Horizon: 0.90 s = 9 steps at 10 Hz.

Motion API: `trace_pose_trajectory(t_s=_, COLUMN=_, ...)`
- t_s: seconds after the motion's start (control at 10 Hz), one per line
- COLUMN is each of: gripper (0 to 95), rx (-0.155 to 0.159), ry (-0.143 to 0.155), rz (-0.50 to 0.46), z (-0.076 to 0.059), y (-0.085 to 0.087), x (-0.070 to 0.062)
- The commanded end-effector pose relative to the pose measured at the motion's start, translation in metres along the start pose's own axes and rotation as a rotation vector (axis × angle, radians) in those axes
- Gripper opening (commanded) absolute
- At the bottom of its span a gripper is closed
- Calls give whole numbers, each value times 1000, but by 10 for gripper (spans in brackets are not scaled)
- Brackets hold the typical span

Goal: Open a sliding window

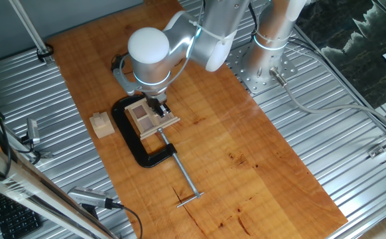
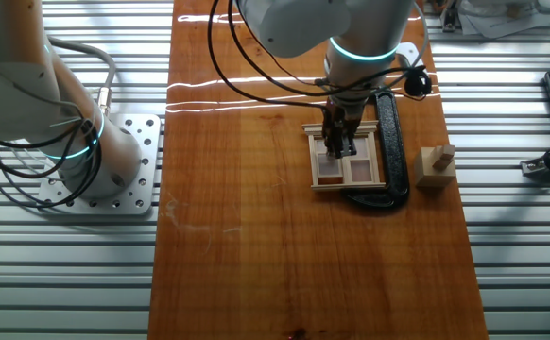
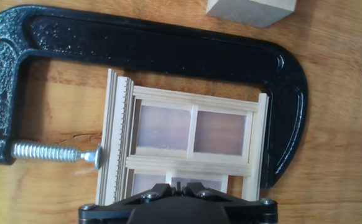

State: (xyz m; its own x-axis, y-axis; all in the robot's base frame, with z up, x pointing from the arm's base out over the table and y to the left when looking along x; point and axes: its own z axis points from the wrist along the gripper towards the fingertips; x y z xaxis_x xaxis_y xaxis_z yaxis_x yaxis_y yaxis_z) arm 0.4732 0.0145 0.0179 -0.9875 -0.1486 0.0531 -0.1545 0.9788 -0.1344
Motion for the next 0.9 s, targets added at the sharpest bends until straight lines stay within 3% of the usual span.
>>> trace_pose_trajectory(t_s=0.1, gripper=0, rx=3, ry=1, rz=10, z=0, y=0, x=0)
trace_pose_trajectory(t_s=0.9, gripper=0, rx=9, ry=9, rz=15, z=1, y=0, x=-2)
